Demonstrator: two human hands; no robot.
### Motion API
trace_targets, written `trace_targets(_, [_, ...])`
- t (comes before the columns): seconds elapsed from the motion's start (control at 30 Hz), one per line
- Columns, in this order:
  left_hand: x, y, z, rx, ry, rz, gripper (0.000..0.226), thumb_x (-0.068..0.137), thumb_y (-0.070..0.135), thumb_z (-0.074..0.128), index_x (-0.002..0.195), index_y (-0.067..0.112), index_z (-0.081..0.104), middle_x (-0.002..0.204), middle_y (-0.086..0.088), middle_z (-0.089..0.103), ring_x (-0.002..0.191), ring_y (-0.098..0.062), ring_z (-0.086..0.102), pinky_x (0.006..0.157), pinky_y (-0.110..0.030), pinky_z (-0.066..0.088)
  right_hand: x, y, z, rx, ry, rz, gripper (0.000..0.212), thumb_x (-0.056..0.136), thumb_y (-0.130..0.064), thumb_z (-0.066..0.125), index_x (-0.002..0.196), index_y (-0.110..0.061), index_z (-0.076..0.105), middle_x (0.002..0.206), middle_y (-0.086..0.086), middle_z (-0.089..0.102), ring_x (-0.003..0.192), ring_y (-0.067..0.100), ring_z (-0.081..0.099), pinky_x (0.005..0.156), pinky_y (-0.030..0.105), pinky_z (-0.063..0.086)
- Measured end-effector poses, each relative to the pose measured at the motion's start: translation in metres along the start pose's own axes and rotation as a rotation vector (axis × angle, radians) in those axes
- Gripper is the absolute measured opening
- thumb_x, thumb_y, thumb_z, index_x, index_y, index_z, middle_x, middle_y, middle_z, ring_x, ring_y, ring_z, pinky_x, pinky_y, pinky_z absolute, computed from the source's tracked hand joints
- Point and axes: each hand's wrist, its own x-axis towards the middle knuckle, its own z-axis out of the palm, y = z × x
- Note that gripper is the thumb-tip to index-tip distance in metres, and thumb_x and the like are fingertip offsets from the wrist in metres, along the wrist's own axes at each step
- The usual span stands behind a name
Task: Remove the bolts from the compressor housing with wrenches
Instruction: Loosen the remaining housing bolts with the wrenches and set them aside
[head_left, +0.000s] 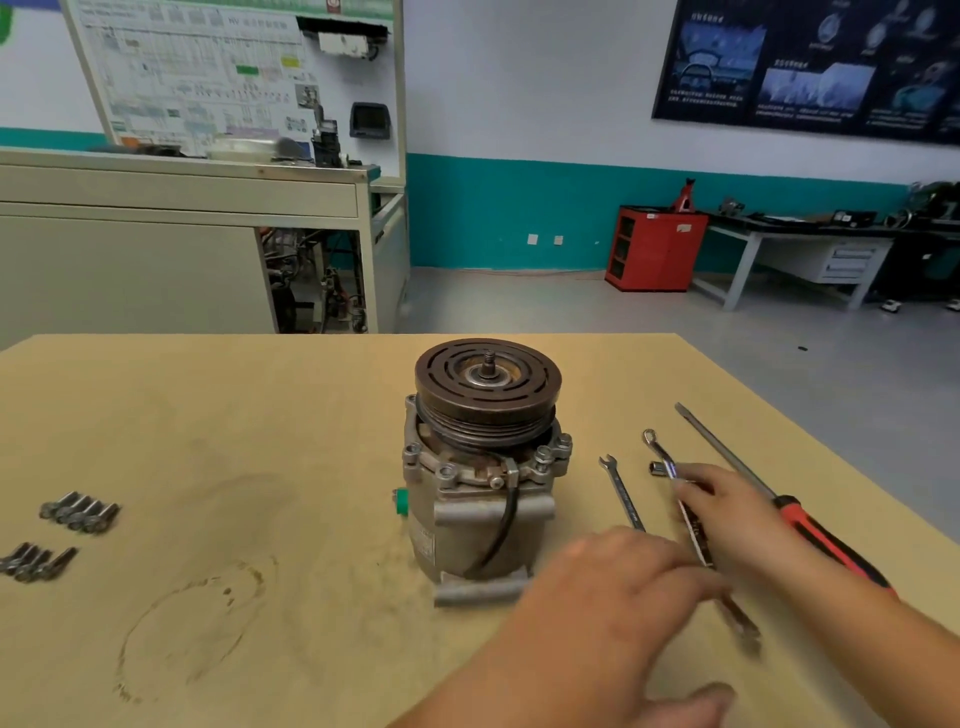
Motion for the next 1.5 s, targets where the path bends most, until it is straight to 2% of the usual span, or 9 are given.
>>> trace_targets(0.13, [0.031, 0.007, 0.052, 0.14, -0.449, -0.254, 0.055, 0.09, 0.038, 0.059, 0.134, 0.008, 0.047, 0.137, -0.01, 0.042, 0.126, -0.028, 0.033, 0.1, -0.041, 0.029, 0.012, 0.019, 0.027, -0.105, 0.097, -0.046, 0.027, 0.094, -0.011, 0.046, 0.118, -0.02, 0.054, 0.071, -0.003, 0.059, 0.062, 0.009, 0.055, 0.05, 0.02, 0.032])
trace_targets(0.47, [0.04, 0.008, 0.093, 0.135, -0.572, -0.358, 0.061, 0.093, 0.039, 0.056, 0.137, 0.0, 0.041, 0.144, -0.016, 0.035, 0.136, -0.03, 0.023, 0.104, -0.046, 0.024, 0.034, 0.041, 0.014, -0.439, 0.025, -0.252, 0.026, 0.094, -0.011, 0.052, 0.119, -0.007, 0.058, 0.118, 0.011, 0.058, 0.104, 0.024, 0.056, 0.08, 0.023, 0.037])
trace_targets(0.67, [0.013, 0.012, 0.057, -0.151, -0.104, -0.2, 0.035, 0.096, 0.032, 0.045, 0.129, 0.034, 0.056, 0.146, 0.026, 0.033, 0.136, 0.011, 0.017, 0.11, -0.012, 0.011, 0.017, 0.007, 0.008, -0.228, -0.024, -0.313, 0.026, 0.092, -0.015, 0.056, 0.118, -0.018, 0.058, 0.119, -0.003, 0.055, 0.107, 0.009, 0.051, 0.086, 0.015, 0.035])
trace_targets(0.77, [-0.023, -0.003, 0.015, -0.125, 0.495, -0.074, 0.032, 0.09, 0.027, 0.053, 0.12, 0.019, 0.059, 0.132, 0.004, 0.048, 0.135, -0.004, 0.036, 0.108, -0.013, 0.028, -0.012, -0.032, 0.027, 0.219, -0.014, -0.329, 0.02, 0.093, -0.021, 0.053, 0.102, -0.035, 0.063, 0.11, -0.023, 0.062, 0.103, -0.011, 0.053, 0.081, 0.002, 0.036])
trace_targets(0.87, [-0.044, -0.032, -0.014, -0.029, 0.928, -0.408, 0.056, 0.08, 0.031, 0.052, 0.134, 0.034, 0.039, 0.146, 0.002, 0.037, 0.14, -0.015, 0.031, 0.112, -0.022, 0.026, -0.023, -0.064, 0.065, 0.559, -0.118, -0.189, 0.024, 0.098, -0.034, 0.04, 0.106, -0.039, 0.062, 0.117, -0.028, 0.059, 0.114, -0.01, 0.048, 0.099, 0.016, 0.033])
trace_targets(0.97, [-0.039, -0.048, -0.019, -0.222, 0.9, -0.767, 0.053, 0.085, 0.043, 0.044, 0.133, 0.039, 0.024, 0.148, 0.013, 0.027, 0.139, 0.001, 0.023, 0.112, -0.014, 0.019, -0.024, -0.086, 0.103, 0.953, -0.262, 0.145, 0.04, 0.094, -0.047, 0.041, 0.092, -0.024, 0.073, 0.101, -0.007, 0.072, 0.104, 0.013, 0.06, 0.1, 0.035, 0.04])
trace_targets(1.13, [-0.028, -0.065, -0.008, -0.365, 0.858, -0.805, 0.052, 0.085, 0.049, 0.038, 0.134, 0.036, 0.026, 0.136, 0.021, 0.04, 0.124, 0.019, 0.034, 0.098, -0.001, 0.025, -0.026, -0.092, 0.126, 1.307, -0.266, 0.252, 0.048, 0.089, -0.053, 0.045, 0.066, -0.027, 0.078, 0.083, -0.001, 0.075, 0.071, 0.016, 0.071, 0.069, 0.034, 0.048])
trace_targets(1.4, [-0.05, -0.102, -0.039, -0.3, 0.924, -0.799, 0.056, 0.09, 0.041, 0.033, 0.14, 0.016, 0.037, 0.128, 0.023, 0.046, 0.114, 0.025, 0.04, 0.091, 0.002, 0.029, -0.023, -0.118, 0.168, 1.225, -0.299, 0.199, 0.046, 0.095, -0.049, 0.037, 0.105, -0.018, 0.069, 0.108, 0.003, 0.071, 0.108, 0.022, 0.062, 0.102, 0.039, 0.042])
trace_targets(1.5, [-0.059, -0.115, -0.057, -0.316, 0.938, -0.807, 0.051, 0.09, 0.039, 0.034, 0.136, 0.018, 0.041, 0.127, 0.018, 0.049, 0.114, 0.02, 0.044, 0.092, 0.0, 0.031, -0.022, -0.125, 0.182, 1.108, -0.323, 0.203, 0.045, 0.094, -0.051, 0.038, 0.104, -0.019, 0.069, 0.108, 0.001, 0.071, 0.101, 0.016, 0.064, 0.083, 0.029, 0.05])
